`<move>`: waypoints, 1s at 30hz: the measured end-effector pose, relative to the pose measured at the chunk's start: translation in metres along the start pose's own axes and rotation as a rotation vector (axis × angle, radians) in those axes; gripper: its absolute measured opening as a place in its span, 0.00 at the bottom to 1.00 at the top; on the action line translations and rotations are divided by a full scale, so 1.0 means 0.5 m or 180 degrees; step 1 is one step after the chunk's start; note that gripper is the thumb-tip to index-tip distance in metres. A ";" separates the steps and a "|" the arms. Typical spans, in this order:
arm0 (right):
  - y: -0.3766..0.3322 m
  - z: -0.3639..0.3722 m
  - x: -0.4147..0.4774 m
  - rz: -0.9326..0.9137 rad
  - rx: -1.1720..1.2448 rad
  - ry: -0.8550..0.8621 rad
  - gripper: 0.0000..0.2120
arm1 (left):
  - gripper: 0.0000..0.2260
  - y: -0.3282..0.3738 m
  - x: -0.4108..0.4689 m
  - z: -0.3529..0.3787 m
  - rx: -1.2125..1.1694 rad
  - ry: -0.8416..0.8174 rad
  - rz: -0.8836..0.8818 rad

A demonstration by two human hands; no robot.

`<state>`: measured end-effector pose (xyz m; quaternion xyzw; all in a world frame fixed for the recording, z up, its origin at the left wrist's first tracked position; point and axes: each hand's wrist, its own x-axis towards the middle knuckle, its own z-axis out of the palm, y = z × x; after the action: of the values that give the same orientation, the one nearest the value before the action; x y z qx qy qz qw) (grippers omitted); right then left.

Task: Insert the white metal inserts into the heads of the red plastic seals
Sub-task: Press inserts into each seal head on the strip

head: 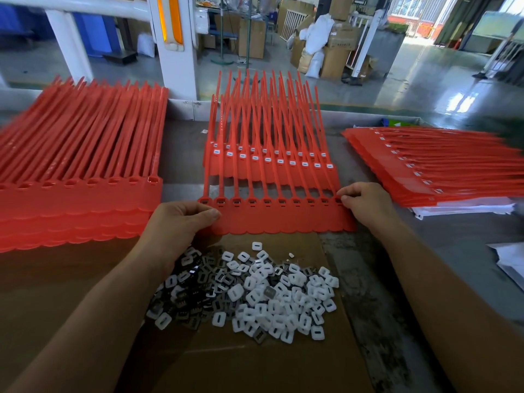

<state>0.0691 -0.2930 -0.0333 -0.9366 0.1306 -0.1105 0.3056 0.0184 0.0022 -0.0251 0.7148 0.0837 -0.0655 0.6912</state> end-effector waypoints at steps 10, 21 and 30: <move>-0.113 -0.007 -0.096 -0.1126 -0.0078 -0.0905 0.05 | 0.05 -0.003 0.004 -0.002 0.0225 0.0029 0.0066; -0.196 0.056 -0.166 -0.1476 -0.0487 -0.1739 0.07 | 0.07 -0.011 0.001 0.005 0.1117 0.0145 0.0389; -0.204 0.066 -0.162 -0.1454 -0.0701 -0.1818 0.03 | 0.06 -0.015 -0.007 0.018 0.2545 0.0236 0.1229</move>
<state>0.0204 -0.1703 -0.0082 -0.9620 -0.1609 0.1043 0.1946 0.0137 -0.0065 -0.0321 0.9303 -0.0585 0.0631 0.3565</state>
